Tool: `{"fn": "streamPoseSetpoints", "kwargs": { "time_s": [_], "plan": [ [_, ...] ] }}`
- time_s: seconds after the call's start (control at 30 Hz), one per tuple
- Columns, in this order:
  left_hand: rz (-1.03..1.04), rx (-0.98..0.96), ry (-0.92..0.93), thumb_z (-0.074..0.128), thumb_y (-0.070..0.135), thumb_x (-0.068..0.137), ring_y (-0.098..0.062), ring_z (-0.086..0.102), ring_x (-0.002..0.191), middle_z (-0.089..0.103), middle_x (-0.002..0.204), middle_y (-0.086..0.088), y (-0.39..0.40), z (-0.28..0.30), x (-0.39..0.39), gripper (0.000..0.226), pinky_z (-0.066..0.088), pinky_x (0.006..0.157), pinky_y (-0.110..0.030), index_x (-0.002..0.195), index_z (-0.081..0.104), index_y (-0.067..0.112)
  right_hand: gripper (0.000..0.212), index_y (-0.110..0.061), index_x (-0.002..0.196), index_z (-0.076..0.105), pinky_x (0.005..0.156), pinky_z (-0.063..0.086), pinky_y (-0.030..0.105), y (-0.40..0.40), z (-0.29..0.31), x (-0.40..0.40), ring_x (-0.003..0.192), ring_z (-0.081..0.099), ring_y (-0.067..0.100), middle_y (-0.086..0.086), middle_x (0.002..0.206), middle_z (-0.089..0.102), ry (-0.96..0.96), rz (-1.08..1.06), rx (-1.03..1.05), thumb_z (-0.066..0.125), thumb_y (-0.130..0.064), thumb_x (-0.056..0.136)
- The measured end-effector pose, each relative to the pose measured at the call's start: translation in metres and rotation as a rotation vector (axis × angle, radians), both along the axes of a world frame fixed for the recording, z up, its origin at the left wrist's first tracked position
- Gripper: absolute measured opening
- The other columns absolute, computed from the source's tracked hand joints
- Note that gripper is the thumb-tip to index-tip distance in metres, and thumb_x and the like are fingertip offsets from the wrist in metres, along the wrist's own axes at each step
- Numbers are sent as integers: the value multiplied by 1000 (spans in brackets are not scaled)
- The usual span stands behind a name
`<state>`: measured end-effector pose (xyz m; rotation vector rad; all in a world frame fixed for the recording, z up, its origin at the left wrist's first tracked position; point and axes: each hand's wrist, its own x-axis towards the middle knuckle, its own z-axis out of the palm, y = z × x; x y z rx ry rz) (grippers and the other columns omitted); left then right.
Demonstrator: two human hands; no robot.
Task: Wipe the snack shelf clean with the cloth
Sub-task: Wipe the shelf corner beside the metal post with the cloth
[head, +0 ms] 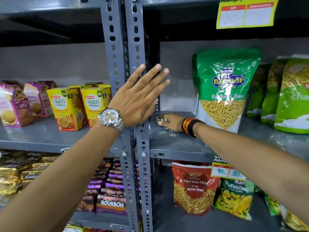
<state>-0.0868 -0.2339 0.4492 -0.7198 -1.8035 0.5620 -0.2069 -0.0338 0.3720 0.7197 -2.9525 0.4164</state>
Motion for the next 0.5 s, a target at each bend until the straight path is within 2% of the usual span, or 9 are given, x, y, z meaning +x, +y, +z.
{"fn": "streamPoseSetpoints", "kwargs": {
  "time_s": [0.1,0.17,0.3,0.4,0.5],
  "plan": [
    [-6,0,-6,26,30,104,-31,5,157,11,170,-13,1,1,1,62,8,126,-56,161,18,8,35,-10,120,58,90,42,32,4,-4,-6,116,56,33,16,126,61,63,-50,-29,46,-35,100],
    [-5,3,-1,26,30,104,-31,5,157,11,170,-13,1,0,1,62,9,126,-56,161,17,8,28,-14,115,60,89,42,34,10,0,-13,114,56,34,18,123,62,84,-78,-14,48,-32,99],
    [-20,6,17,27,31,105,-30,4,157,10,170,-12,0,-1,-2,62,9,126,-56,161,16,8,22,-21,101,67,83,47,30,18,27,-36,104,64,30,7,110,70,212,-142,-106,47,-19,94],
    [-32,10,28,27,30,105,-30,4,157,10,170,-12,-1,-2,-6,61,8,126,-55,161,16,8,22,-16,106,65,80,46,32,19,38,-69,104,63,35,15,115,68,266,-251,-71,48,-22,93],
    [-37,9,50,27,29,105,-30,6,157,12,169,-12,-1,-3,-8,61,6,126,-54,161,18,8,28,-12,113,61,80,44,34,14,20,-96,109,62,38,22,122,63,188,-389,24,51,-28,92]
  ]
}}
